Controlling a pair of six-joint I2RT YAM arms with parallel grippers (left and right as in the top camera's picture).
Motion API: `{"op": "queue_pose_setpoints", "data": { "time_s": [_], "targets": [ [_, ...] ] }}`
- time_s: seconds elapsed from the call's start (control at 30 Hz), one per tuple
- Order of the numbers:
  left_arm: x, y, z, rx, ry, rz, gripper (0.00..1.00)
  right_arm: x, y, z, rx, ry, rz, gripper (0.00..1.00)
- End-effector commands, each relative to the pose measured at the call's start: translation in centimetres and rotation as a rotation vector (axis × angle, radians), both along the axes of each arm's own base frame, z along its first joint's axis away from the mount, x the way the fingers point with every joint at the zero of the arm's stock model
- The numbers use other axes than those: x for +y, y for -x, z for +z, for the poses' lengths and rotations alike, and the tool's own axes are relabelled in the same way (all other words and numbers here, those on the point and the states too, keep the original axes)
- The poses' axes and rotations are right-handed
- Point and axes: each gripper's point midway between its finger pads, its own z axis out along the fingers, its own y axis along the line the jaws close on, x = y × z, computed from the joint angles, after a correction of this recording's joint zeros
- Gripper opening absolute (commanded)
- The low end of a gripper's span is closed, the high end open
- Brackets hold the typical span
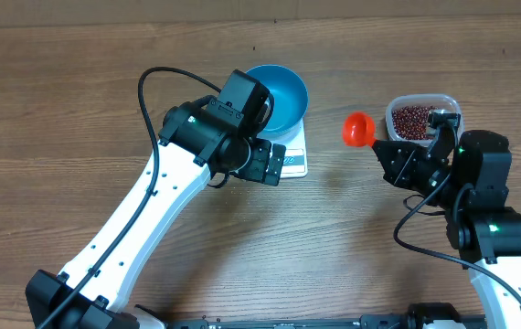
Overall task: Scoop item into bowl and weigh 150g on scale
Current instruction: 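Carry the red cup with the right gripper over the bean tub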
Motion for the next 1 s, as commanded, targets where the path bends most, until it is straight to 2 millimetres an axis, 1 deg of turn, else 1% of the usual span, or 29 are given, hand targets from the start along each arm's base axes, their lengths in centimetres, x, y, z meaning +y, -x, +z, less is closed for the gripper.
{"op": "queue_pose_setpoints", "data": {
  "time_s": [0.0, 0.1, 0.13, 0.17, 0.2, 0.23, 0.27, 0.3, 0.37, 0.47, 0.63, 0.67, 0.73, 0.77, 0.9, 0.97],
  "targets": [
    [0.1, -0.5, 1.0, -0.038, 0.006, -0.007, 1.0, -2.2, -0.8, 2.5, -0.066, 0.134, -0.075, 0.04],
    [0.1, -0.5, 1.0, -0.038, 0.006, -0.007, 0.99, -3.9, -0.6, 3.9, -0.074, 0.239, -0.126, 0.04],
    [0.1, -0.5, 1.0, -0.038, 0.006, -0.007, 1.0, -4.9, -0.4, 4.6, -0.08, 0.305, -0.149, 0.04],
    [0.1, -0.5, 1.0, -0.038, 0.006, -0.007, 1.0, -5.5, -0.3, 5.0, -0.081, 0.339, -0.166, 0.04],
    [0.1, -0.5, 1.0, -0.038, 0.006, -0.007, 1.0, -6.9, -0.2, 5.6, -0.074, 0.393, -0.229, 0.04],
    [0.1, -0.5, 1.0, -0.038, 0.006, -0.007, 1.0, -7.3, -0.1, 5.8, -0.072, 0.407, -0.248, 0.04],
    [0.1, -0.5, 1.0, -0.038, 0.006, -0.007, 1.0, -8.2, -0.1, 6.0, -0.069, 0.442, -0.286, 0.04],
    [0.1, -0.5, 1.1, -0.039, 0.007, -0.006, 1.0, -8.4, 0.0, 6.0, -0.068, 0.455, -0.289, 0.04],
    [-0.3, -1.1, 1.3, -0.068, 0.024, -0.006, 1.0, -9.4, 0.1, 5.9, -0.059, 0.503, -0.323, 0.04],
    [-0.7, -1.7, 1.6, -0.093, 0.039, -0.006, 1.0, -9.9, 0.1, 6.0, -0.059, 0.521, -0.348, 0.04],
    [-0.8, -1.9, 1.8, -0.103, 0.045, -0.006, 1.0, -10.0, -0.2, 6.4, -0.078, 0.52, -0.356, 0.04],
    [-0.8, -1.9, 1.8, -0.103, 0.045, -0.006, 0.97, -10.0, -0.2, 6.5, -0.081, 0.519, -0.357, 0.04],
    [-0.9, -2.2, 1.9, -0.116, 0.048, -0.004, 0.39, -10.0, -0.3, 6.6, -0.089, 0.517, -0.359, 0.04],
    [-1.0, -2.3, 1.8, -0.118, 0.049, -0.004, 0.06, -10.0, -0.4, 6.7, -0.092, 0.517, -0.359, 0.04],
    [-1.1, -2.5, 1.7, -0.119, 0.051, 0.006, 0.04, -10.0, -0.3, 6.6, -0.087, 0.518, -0.358, 0.04],
    [-1.1, -2.6, 1.7, -0.143, 0.021, -0.017, 0.04, -10.0, -0.3, 6.6, -0.086, 0.517, -0.358, 0.04]
  ]
}}
